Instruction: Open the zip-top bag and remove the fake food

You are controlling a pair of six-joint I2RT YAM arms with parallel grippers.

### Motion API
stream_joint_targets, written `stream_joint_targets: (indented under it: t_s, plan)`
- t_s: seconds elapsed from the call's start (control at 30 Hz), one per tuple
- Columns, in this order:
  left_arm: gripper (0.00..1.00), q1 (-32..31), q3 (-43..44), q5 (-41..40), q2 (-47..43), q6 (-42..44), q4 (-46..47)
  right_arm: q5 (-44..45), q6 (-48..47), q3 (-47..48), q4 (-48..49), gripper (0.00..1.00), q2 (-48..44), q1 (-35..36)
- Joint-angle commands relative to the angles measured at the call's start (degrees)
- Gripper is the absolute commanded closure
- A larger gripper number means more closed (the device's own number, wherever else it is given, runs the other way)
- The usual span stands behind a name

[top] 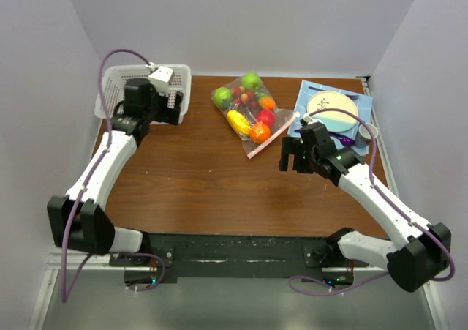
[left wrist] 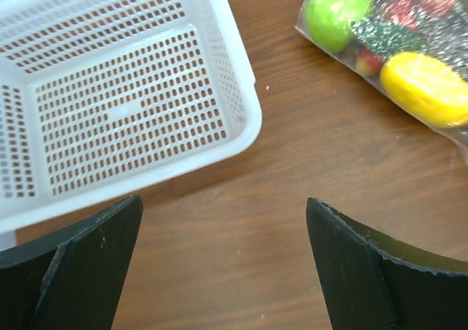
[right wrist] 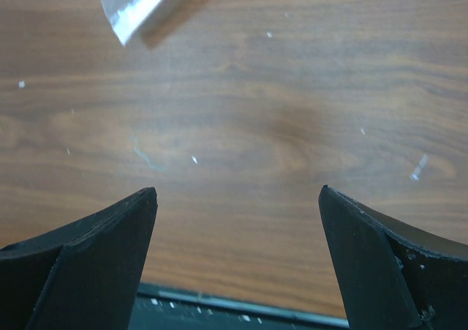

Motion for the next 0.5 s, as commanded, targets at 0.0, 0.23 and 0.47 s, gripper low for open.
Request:
stream_joint_targets:
  t_s: [0.0, 0.23, 0.47]
  plan:
    - [0.00, -3.35, 2.97, -7.95, 7.55, -0.42, 10.83, 1.88, 2.84, 0.87, 9.87, 0.04, 4.09, 0.14]
    - [0.00, -3.80, 9.65, -13.58, 19.79, -2.97, 16.46, 0.74, 4.33, 0.17, 14.71, 0.05, 6.74, 0.14]
    - [0.00, -5.46, 14.66, -15.52, 30.15, -2.09, 19.02, 0.12, 6.44, -0.71, 17.52, 0.06, 7.97, 0.14]
